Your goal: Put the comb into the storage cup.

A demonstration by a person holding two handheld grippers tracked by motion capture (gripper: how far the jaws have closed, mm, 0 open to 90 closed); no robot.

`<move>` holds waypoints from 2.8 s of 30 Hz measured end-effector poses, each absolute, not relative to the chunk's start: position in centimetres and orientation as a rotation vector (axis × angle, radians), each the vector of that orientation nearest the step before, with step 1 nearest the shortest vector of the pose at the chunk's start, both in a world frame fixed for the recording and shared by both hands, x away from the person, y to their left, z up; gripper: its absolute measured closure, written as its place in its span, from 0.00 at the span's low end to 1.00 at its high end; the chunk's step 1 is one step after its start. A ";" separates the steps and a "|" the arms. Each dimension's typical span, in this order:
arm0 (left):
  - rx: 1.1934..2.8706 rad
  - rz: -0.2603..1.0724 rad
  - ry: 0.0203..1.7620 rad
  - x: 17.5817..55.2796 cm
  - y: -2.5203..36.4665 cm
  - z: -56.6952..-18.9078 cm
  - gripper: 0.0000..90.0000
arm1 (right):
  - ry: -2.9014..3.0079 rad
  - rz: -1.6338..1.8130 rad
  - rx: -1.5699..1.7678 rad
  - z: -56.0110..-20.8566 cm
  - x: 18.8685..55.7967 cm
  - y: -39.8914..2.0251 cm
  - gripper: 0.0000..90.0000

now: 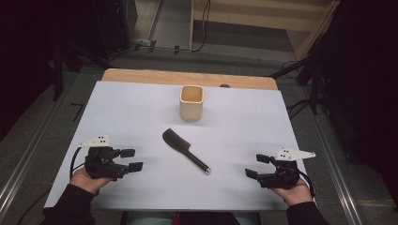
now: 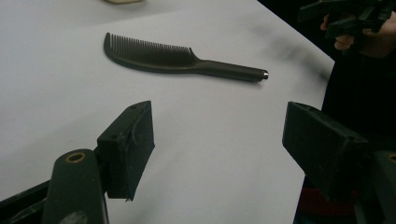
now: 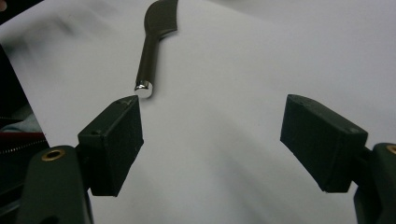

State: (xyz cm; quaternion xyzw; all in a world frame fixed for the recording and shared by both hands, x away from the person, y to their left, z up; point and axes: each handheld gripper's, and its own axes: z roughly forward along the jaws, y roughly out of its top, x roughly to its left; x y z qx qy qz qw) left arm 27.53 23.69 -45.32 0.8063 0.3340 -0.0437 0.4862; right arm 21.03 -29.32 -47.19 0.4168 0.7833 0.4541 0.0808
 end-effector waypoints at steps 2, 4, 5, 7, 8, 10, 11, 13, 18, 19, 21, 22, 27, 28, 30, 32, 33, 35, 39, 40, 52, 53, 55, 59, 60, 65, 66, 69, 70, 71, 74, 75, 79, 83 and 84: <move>1.962 -0.102 0.816 27.6 23.7 -45.3 0.28 | 2.353 1.353 1.246 -47.2 21.0 -29.3 0.21; 1.965 -0.098 0.818 27.6 23.8 -45.3 0.28 | 2.362 1.357 1.238 -47.2 21.1 -29.2 0.21; 1.967 -0.098 0.821 27.6 23.7 -45.3 0.28 | 2.363 1.356 1.240 -47.2 21.1 -29.1 0.21; 1.968 -0.098 0.822 27.7 23.7 -45.3 0.28 | 2.372 1.352 1.242 -47.3 21.1 -29.1 0.21; 1.971 -0.097 0.822 27.7 23.7 -45.3 0.28 | 2.372 1.352 1.242 -47.3 21.1 -29.1 0.21; 1.974 -0.099 0.825 27.7 23.6 -45.4 0.28 | 2.375 1.347 1.248 -47.3 21.2 -29.0 0.21; 1.980 -0.098 0.824 27.7 23.6 -45.4 0.28 | 2.375 1.347 1.248 -47.3 21.2 -29.0 0.21; 1.987 -0.096 0.824 27.7 23.6 -45.4 0.28 | 2.371 1.347 1.240 -47.3 21.3 -29.0 0.21; 1.991 -0.088 0.828 27.7 23.4 -45.4 0.28 | 2.363 1.355 1.246 -47.2 21.3 -29.1 0.21; 1.991 -0.088 0.828 27.7 23.4 -45.4 0.28 | 2.363 1.351 1.248 -47.2 21.3 -29.1 0.21; 1.997 -0.085 0.828 27.7 23.4 -45.4 0.28 | 2.364 1.351 1.251 -47.2 21.2 -29.1 0.21; 1.994 -0.088 0.828 27.7 23.4 -45.5 0.28 | 2.365 1.351 1.251 -47.2 21.3 -29.1 0.21; 1.988 -0.106 0.836 27.8 23.5 -45.5 0.28 | 2.375 1.356 1.240 -47.2 21.3 -29.0 0.21; 1.989 -0.108 0.836 27.8 23.5 -45.5 0.28 | 2.377 1.356 1.243 -47.2 21.3 -29.0 0.21; 1.989 -0.110 0.837 27.8 23.4 -45.5 0.28 | 2.378 1.355 1.243 -47.2 21.3 -29.0 0.21; 1.990 -0.110 0.839 27.8 23.4 -45.5 0.28 | 2.379 1.356 1.242 -47.2 21.3 -29.0 0.21; 1.991 -0.110 0.838 27.8 23.4 -45.5 0.28 | 2.378 1.357 1.242 -47.2 21.3 -29.0 0.21; 1.991 -0.109 0.838 27.8 23.4 -45.5 0.28 | 2.375 1.363 1.241 -47.2 21.4 -29.0 0.21; 1.994 -0.109 0.838 27.8 23.4 -45.6 0.28 | 2.368 1.373 1.245 -47.1 21.4 -29.0 0.21; 1.995 -0.110 0.837 27.8 23.3 -45.6 0.28 | 2.368 1.377 1.244 -47.1 21.4 -29.0 0.21; 2.000 -0.116 0.840 27.9 23.3 -45.6 0.28 | 2.363 1.395 1.235 -47.0 21.6 -29.0 0.21; 2.000 -0.117 0.840 27.9 23.3 -45.6 0.28 | 2.366 1.394 1.236 -47.0 21.6 -29.0 0.21; 2.000 -0.117 0.839 27.9 23.3 -45.6 0.28 | 2.365 1.394 1.240 -46.9 21.7 -28.9 0.21; 2.000 -0.114 0.839 27.9 23.3 -45.6 0.28 | 2.369 1.392 1.228 -46.9 21.7 -28.8 0.21; 2.000 -0.114 0.840 27.9 23.3 -45.6 0.28 | 2.370 1.394 1.223 -46.8 21.7 -28.8 0.21; 2.000 -0.115 0.843 28.0 23.3 -45.6 0.28 | 2.367 1.401 1.212 -46.7 22.0 -28.6 0.21; 1.999 -0.117 0.843 28.0 23.3 -45.6 0.28 | 2.366 1.406 1.213 -46.6 22.1 -28.5 0.21; 2.001 -0.116 0.844 28.0 23.2 -45.6 0.28 | 2.360 1.419 1.208 -46.5 22.5 -28.2 0.21; 2.001 -0.116 0.843 28.0 23.3 -45.6 0.28 | 2.364 1.423 1.203 -46.4 22.6 -28.2 0.21; 2.001 -0.117 0.844 28.0 23.3 -45.6 0.28 | 2.363 1.430 1.202 -46.3 22.8 -28.0 0.21; 1.997 -0.118 0.849 28.1 23.3 -45.6 0.28 | 2.365 1.422 1.199 -46.2 23.1 -27.8 0.21; 1.996 -0.118 0.849 28.0 23.3 -45.6 0.28 | 2.356 1.432 1.202 -46.1 23.3 -27.7 0.21; 2.003 -0.115 0.848 28.1 23.3 -45.6 0.28 | 2.359 1.435 1.206 -46.1 23.5 -27.5 0.21; 2.007 -0.114 0.849 28.1 23.3 -45.6 0.28 | 2.368 1.434 1.188 -45.9 23.8 -27.1 0.21; 2.007 -0.114 0.849 28.1 23.3 -45.6 0.28 | 2.366 1.437 1.186 -45.9 23.8 -26.9 0.21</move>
